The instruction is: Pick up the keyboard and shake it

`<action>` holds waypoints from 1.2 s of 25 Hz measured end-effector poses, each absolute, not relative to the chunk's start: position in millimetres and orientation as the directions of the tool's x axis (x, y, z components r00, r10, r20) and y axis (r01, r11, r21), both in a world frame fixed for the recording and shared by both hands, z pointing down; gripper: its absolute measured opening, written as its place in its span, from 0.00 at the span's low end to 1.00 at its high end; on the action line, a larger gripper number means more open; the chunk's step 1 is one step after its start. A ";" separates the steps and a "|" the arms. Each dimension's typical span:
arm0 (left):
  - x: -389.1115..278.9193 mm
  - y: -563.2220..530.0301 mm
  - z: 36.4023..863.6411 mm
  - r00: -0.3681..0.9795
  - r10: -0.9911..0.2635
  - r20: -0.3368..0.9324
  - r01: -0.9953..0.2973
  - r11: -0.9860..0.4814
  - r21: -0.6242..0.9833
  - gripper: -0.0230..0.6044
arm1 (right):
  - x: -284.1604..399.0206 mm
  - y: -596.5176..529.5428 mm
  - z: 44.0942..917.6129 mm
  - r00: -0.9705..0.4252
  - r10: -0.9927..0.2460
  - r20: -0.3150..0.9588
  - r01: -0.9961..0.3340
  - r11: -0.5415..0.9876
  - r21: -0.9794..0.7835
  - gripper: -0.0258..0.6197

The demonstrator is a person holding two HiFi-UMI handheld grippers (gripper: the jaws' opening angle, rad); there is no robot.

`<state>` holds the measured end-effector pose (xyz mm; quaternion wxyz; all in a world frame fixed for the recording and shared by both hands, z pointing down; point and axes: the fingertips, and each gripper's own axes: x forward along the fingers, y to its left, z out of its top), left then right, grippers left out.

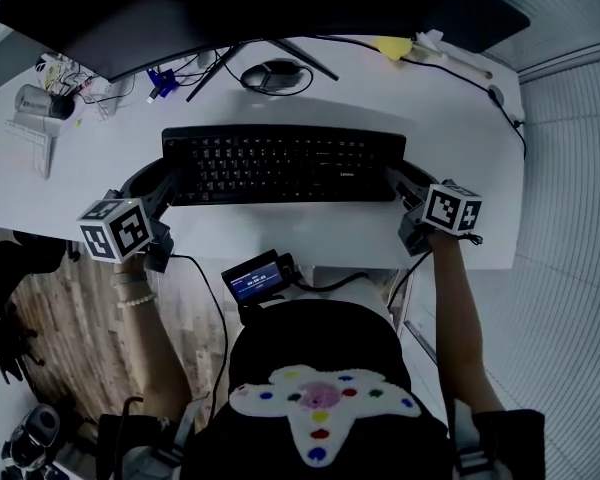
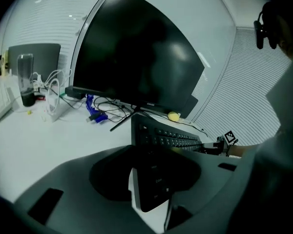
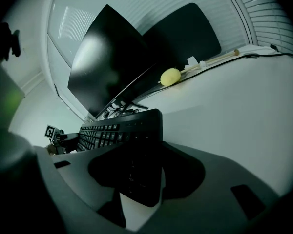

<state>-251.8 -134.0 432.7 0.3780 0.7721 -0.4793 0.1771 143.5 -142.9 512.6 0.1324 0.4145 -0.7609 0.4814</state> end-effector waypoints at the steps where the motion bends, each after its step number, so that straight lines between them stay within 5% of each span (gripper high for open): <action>1: -251.7 -135.9 422.7 0.469 -0.616 0.632 -0.880 -0.265 0.394 0.28 | 141.8 -144.0 509.5 -0.630 -0.513 0.583 -0.748 0.198 -0.634 0.36; 30: -197.5 -100.9 180.3 0.174 -0.891 0.420 -0.902 -0.315 -0.295 0.28 | 93.6 -175.7 454.6 -0.731 -0.677 -0.084 -0.358 0.486 -0.797 0.34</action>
